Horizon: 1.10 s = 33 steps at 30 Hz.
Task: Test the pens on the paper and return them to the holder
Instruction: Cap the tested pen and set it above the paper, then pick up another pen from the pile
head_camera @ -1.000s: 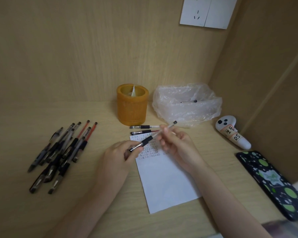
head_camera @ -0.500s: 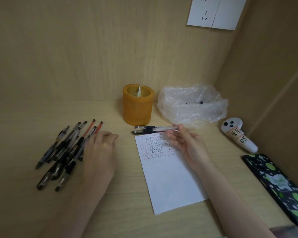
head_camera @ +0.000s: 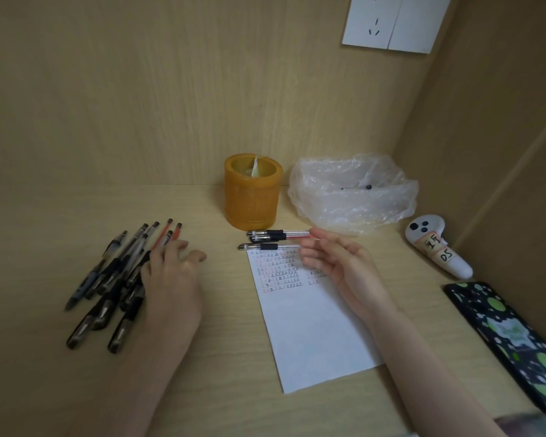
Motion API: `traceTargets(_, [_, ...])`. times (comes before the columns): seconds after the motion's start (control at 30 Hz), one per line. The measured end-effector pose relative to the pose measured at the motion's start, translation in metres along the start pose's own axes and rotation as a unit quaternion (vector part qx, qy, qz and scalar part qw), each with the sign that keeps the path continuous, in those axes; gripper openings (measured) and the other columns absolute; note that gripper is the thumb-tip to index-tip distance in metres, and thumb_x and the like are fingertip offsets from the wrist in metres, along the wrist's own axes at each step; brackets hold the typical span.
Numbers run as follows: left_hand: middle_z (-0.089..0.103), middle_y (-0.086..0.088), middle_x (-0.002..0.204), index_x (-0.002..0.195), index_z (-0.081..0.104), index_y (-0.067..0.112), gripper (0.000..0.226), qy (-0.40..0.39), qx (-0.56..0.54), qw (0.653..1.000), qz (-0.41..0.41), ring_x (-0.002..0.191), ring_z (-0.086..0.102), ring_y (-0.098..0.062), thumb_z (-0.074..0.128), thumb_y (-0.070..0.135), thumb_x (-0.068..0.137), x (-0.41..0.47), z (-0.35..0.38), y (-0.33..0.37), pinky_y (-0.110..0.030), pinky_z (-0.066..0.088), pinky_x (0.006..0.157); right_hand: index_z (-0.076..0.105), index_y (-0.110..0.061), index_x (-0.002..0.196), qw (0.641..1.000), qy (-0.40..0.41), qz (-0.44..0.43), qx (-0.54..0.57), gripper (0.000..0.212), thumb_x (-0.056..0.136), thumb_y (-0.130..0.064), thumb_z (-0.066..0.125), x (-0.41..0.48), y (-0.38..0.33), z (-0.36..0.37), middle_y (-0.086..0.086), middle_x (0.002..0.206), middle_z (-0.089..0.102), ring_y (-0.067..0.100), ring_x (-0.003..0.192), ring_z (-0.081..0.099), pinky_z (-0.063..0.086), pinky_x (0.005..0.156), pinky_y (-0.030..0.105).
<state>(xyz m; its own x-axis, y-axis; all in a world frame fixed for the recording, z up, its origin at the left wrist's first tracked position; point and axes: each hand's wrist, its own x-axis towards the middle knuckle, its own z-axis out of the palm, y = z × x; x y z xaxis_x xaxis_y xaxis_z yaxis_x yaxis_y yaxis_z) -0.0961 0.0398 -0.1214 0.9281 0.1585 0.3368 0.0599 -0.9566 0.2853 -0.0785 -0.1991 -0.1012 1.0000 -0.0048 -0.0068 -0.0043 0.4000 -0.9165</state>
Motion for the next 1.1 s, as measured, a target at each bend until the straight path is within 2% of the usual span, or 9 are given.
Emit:
traceTargets(0.23, [0.036, -0.013, 0.141, 0.124, 0.055, 0.016, 0.054, 0.0, -0.017, 1.0, -0.007, 0.131, 0.029, -0.029, 0.047, -0.014, 0.08, 0.0, -0.004, 0.0, -0.042, 0.03, 0.106, 0.062, 0.005, 0.104, 1.0, -0.006, -0.005, -0.011, 0.019, 0.094, 0.001, 0.046, -0.002, 0.001, 0.002, 0.017, 0.086, 0.072, 0.021, 0.071, 0.069, 0.057, 0.066, 0.025])
traceTargets(0.4, [0.04, -0.017, 0.135, 0.123, 0.056, 0.01, 0.055, 0.01, -0.074, 0.997, 0.0, 0.124, 0.038, -0.031, 0.044, -0.021, 0.079, 0.002, -0.002, -0.001, -0.042, 0.036, 0.102, 0.062, 0.005, 0.105, 1.0, -0.006, -0.006, -0.02, 0.02, 0.094, -0.001, 0.047, -0.002, 0.0, 0.001, 0.017, 0.085, 0.071, 0.021, 0.069, 0.068, 0.056, 0.064, 0.024])
traceTargets(0.57, [0.041, -0.011, 0.135, 0.122, 0.057, 0.009, 0.047, 0.036, -0.149, 0.987, 0.045, 0.117, 0.048, -0.028, 0.053, -0.013, 0.08, 0.0, -0.004, 0.002, -0.038, 0.044, 0.094, 0.061, 0.007, 0.107, 1.0, -0.008, -0.006, -0.026, 0.02, 0.095, -0.001, 0.046, -0.002, 0.001, 0.001, 0.017, 0.084, 0.071, 0.021, 0.068, 0.067, 0.055, 0.064, 0.025])
traceTargets(0.63, [0.042, -0.011, 0.135, 0.116, 0.06, 0.009, 0.043, 0.066, -0.186, 0.978, 0.068, 0.112, 0.051, -0.027, 0.056, -0.013, 0.079, 0.001, -0.006, 0.005, -0.035, 0.046, 0.087, 0.061, 0.006, 0.106, 1.0, -0.01, -0.007, -0.025, 0.02, 0.095, -0.001, 0.046, -0.002, 0.001, 0.0, 0.016, 0.084, 0.071, 0.021, 0.068, 0.067, 0.055, 0.064, 0.025])
traceTargets(0.7, [0.044, -0.011, 0.131, 0.109, 0.063, 0.009, 0.04, 0.104, -0.233, 0.961, 0.105, 0.1, 0.057, -0.021, 0.061, -0.014, 0.076, 0.001, -0.008, 0.008, -0.025, 0.046, 0.082, 0.062, 0.005, 0.106, 1.0, -0.013, -0.007, -0.026, 0.02, 0.095, -0.001, 0.047, -0.002, 0.002, 0.0, 0.016, 0.084, 0.071, 0.021, 0.068, 0.067, 0.055, 0.063, 0.024])
traceTargets(0.8, [0.046, -0.007, 0.126, 0.104, 0.064, 0.008, 0.033, 0.127, -0.328, 0.927, 0.135, 0.088, 0.059, -0.008, 0.064, -0.011, 0.077, -0.001, -0.013, 0.018, -0.012, 0.047, 0.083, 0.062, 0.005, 0.106, 0.999, -0.021, -0.007, -0.036, 0.02, 0.093, -0.004, 0.05, -0.003, 0.002, 0.001, 0.016, 0.084, 0.071, 0.02, 0.068, 0.065, 0.055, 0.063, 0.024])
traceTargets(0.93, [0.048, -0.001, 0.121, 0.103, 0.065, 0.008, 0.03, 0.086, -0.392, 0.895, 0.196, 0.088, 0.059, -0.004, 0.066, -0.009, 0.078, -0.007, -0.017, 0.03, -0.01, 0.048, 0.082, 0.063, -0.001, 0.111, 0.995, -0.07, 0.003, -0.069, 0.036, 0.084, -0.025, 0.06, -0.006, 0.002, 0.004, 0.012, 0.081, 0.068, 0.015, 0.062, 0.061, 0.053, 0.061, 0.023])
traceTargets(1.0, [0.049, 0.0, 0.119, 0.102, 0.065, 0.007, 0.027, 0.065, -0.398, 0.886, 0.229, 0.087, 0.06, -0.005, 0.066, -0.007, 0.078, -0.01, -0.016, 0.033, -0.011, 0.048, 0.082, 0.064, -0.004, 0.11, 0.991, -0.098, 0.007, -0.093, 0.033, 0.086, -0.026, 0.064, -0.007, 0.003, 0.005, 0.01, 0.079, 0.067, 0.015, 0.06, 0.059, 0.051, 0.06, 0.023])
traceTargets(1.1, [0.049, 0.006, 0.118, 0.102, 0.065, 0.012, 0.028, 0.035, -0.411, 0.879, 0.237, 0.088, 0.06, -0.006, 0.065, -0.004, 0.08, -0.013, -0.014, 0.035, -0.011, 0.048, 0.082, 0.067, -0.005, 0.105, 0.989, -0.109, -0.005, -0.102, 0.025, 0.084, -0.017, 0.066, -0.007, 0.003, 0.005, 0.008, 0.076, 0.067, 0.015, 0.058, 0.058, 0.049, 0.059, 0.023])
